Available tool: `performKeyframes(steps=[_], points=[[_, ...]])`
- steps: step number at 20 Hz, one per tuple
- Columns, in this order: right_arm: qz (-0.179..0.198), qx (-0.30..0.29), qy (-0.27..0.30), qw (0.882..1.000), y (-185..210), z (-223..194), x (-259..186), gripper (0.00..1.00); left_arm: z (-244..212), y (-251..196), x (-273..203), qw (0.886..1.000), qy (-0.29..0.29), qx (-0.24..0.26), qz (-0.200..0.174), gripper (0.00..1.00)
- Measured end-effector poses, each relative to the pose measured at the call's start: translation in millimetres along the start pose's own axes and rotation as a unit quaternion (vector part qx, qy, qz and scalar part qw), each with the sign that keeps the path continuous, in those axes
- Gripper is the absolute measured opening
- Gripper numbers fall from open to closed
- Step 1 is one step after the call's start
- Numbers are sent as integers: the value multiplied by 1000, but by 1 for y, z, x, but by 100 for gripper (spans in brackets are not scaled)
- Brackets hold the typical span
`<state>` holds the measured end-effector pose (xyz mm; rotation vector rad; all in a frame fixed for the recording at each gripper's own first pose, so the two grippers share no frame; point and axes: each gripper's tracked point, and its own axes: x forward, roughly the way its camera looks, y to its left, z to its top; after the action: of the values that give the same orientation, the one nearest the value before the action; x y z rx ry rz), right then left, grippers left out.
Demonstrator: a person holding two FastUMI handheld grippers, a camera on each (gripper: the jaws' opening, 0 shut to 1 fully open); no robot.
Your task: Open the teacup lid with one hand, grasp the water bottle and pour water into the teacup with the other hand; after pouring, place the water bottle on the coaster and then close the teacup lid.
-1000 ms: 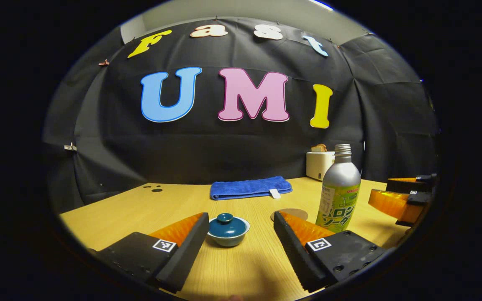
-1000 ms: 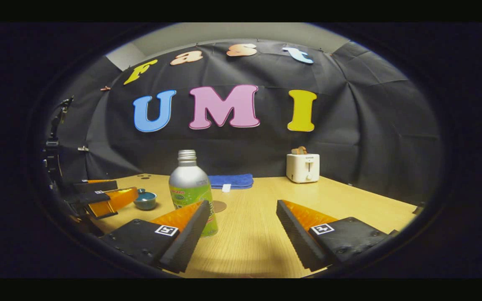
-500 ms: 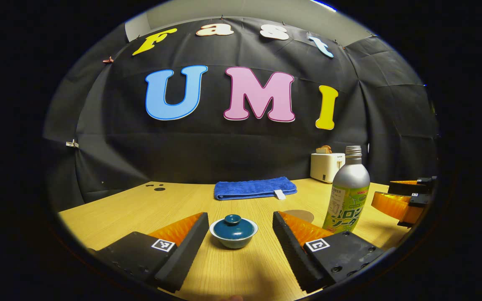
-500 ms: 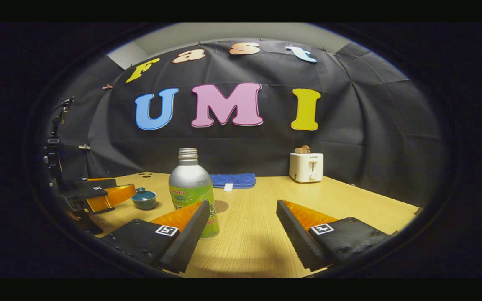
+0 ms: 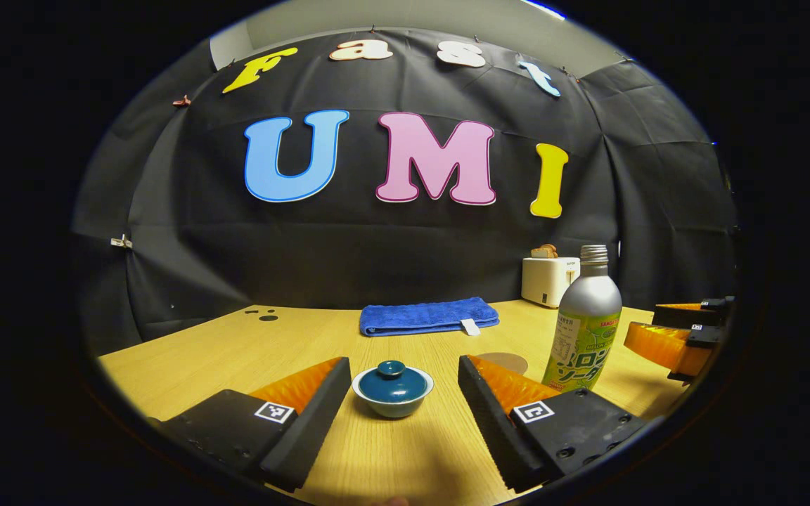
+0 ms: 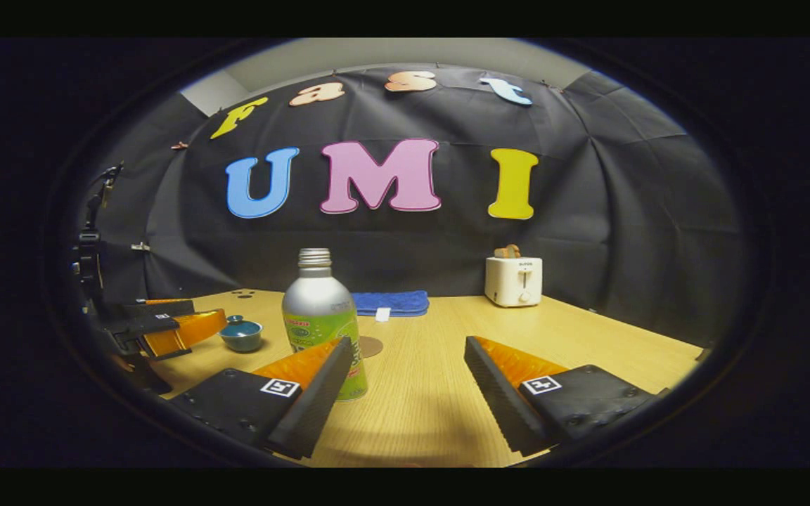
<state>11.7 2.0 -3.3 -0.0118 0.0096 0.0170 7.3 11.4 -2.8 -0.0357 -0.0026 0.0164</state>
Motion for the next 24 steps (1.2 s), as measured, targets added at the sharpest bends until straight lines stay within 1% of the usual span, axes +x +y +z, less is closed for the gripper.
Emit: performKeyframes(steps=[4,6,10,12,19,21,23,24], points=[[10,1,1,1000,3,-1,-2,99,0,1,0,1000,0,0,2,98],[16,1,1,1000,4,-1,0,99,0,0,3,1000,0,1,-4,98],[33,2,1,999,10,-2,-2,99,-2,6,19,1000,6,1,-9,97],[40,2,2,999,12,-2,-3,98,-6,9,29,1000,16,5,-8,98],[37,1,1,999,10,-1,-5,99,-17,9,53,998,58,28,-18,98],[40,2,2,999,11,-2,-4,99,-24,8,60,996,79,29,-24,97],[41,1,1,999,11,0,-5,99,-31,6,65,994,102,31,-35,91],[43,2,2,999,12,-1,-5,99,-33,4,67,992,112,30,-40,86]])
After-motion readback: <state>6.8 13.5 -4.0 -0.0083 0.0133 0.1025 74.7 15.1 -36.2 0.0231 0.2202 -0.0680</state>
